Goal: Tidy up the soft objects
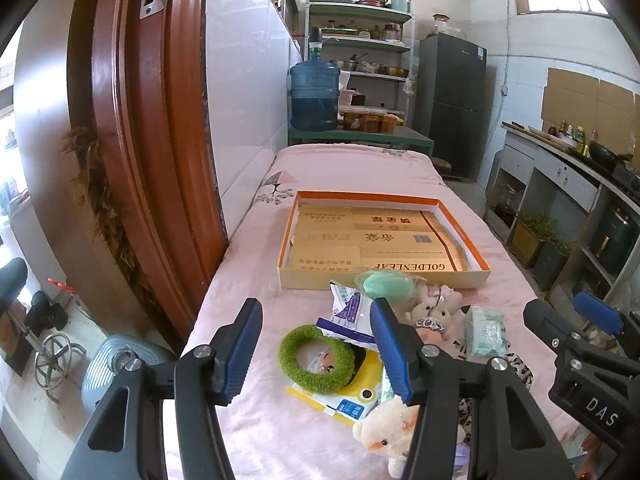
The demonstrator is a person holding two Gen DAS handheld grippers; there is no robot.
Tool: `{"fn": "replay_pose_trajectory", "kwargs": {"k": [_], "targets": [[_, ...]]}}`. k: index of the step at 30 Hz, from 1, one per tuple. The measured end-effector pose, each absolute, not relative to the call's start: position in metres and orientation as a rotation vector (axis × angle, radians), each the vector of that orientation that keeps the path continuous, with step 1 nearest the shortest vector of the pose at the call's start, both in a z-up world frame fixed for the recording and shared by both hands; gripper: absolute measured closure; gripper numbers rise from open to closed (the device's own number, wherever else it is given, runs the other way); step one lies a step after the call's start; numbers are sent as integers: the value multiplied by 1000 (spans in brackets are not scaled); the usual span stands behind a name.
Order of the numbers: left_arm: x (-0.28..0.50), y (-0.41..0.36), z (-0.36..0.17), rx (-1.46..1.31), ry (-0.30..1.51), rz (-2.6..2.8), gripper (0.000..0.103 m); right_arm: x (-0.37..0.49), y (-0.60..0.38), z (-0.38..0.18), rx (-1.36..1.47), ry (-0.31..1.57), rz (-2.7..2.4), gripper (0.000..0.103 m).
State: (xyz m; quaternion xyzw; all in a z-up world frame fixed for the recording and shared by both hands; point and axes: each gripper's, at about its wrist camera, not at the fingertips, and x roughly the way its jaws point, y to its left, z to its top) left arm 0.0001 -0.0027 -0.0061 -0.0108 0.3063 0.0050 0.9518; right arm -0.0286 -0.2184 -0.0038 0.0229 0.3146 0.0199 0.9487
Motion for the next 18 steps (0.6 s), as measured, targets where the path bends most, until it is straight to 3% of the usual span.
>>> {"fn": "replay_pose_trajectory", "kwargs": {"k": [18], "targets": [[0,3,-9,-37,627,17,47,-29,-219,-8,47,649,43,23]]}}
